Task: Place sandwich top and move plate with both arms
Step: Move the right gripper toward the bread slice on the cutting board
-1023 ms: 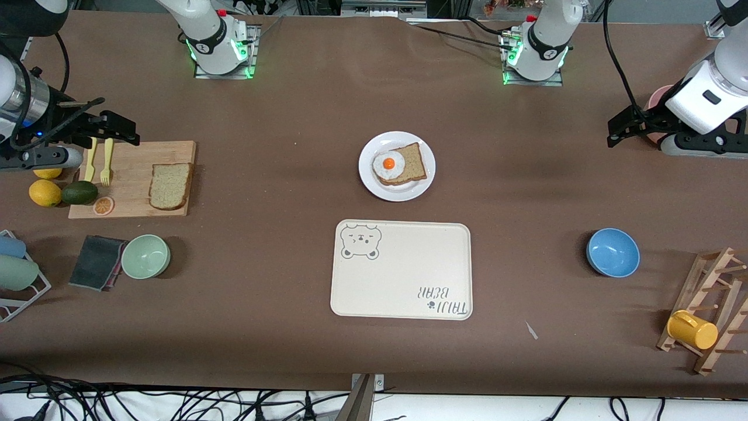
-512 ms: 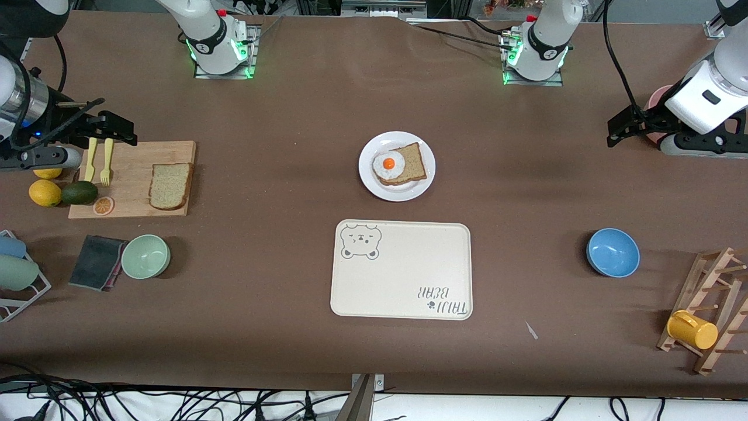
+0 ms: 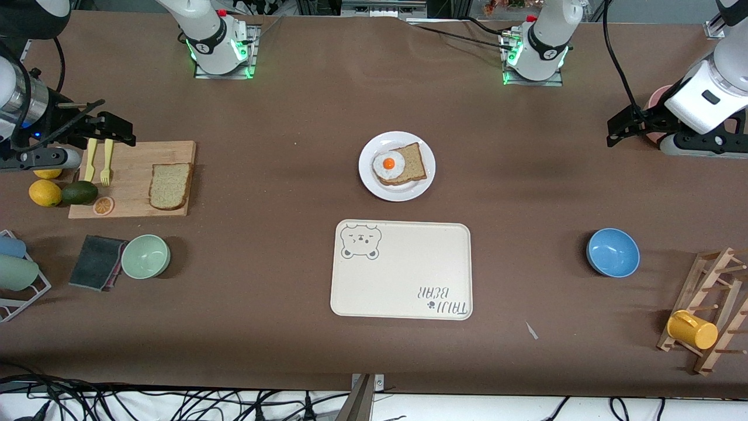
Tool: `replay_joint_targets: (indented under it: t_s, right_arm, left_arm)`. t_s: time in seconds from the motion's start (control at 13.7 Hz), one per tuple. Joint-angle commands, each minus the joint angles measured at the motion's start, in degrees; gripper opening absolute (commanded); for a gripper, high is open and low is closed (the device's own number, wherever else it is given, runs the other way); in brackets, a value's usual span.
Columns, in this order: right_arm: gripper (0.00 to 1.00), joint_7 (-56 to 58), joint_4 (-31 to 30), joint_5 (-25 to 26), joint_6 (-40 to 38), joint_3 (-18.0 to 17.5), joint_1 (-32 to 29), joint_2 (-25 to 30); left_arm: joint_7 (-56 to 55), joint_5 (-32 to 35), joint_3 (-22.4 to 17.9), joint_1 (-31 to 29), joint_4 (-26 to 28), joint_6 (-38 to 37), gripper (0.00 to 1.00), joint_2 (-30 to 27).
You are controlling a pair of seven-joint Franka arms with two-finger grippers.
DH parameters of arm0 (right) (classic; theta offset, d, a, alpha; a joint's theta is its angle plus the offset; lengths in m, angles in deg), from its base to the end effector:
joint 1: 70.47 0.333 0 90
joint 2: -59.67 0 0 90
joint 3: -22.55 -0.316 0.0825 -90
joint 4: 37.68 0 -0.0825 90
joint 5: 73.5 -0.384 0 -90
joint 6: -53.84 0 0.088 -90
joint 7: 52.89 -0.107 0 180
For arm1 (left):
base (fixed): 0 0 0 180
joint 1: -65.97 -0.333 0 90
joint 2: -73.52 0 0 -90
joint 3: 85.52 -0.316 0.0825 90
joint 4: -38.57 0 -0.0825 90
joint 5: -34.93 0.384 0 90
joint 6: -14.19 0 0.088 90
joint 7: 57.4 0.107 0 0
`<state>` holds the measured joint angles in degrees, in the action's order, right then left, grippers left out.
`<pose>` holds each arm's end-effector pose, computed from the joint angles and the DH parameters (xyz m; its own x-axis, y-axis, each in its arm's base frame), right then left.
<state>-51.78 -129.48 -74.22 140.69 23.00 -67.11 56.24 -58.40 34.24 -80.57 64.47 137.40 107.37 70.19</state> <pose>0.5618 0.0301 0.5720 0.9869 0.0702 -0.1455 0.0688 -0.9975 -0.0149 0.5367 -0.0348 0.5880 0.9983 -0.0417 -0.0408 -0.0415 -0.9991 0.0063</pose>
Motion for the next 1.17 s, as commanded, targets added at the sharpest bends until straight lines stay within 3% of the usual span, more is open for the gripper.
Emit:
replay_joint_targets:
  t_s: [0.0, 0.73, 1.1]
  right_arm:
    - [1.00, 0.4, 0.9, 0.8, -0.8, -0.4, -0.2, -0.4]
    - [1.00, 0.5, 0.5, 2.7, 1.4, -0.4, -0.4, -2.8]
    - [1.00, 0.4, -3.5, 5.0, 6.7, -0.4, -0.5, -3.8]
  left_arm:
    - [-0.2, 0.4, 0.4, -0.3, -0.9, -1.2, 1.00, -0.2]
    - [-0.2, 0.4, 0.7, -0.3, -0.9, -1.3, 1.00, -0.2]
    - [0.3, 0.0, 1.6, 0.6, -0.8, -5.3, 1.00, 0.9]
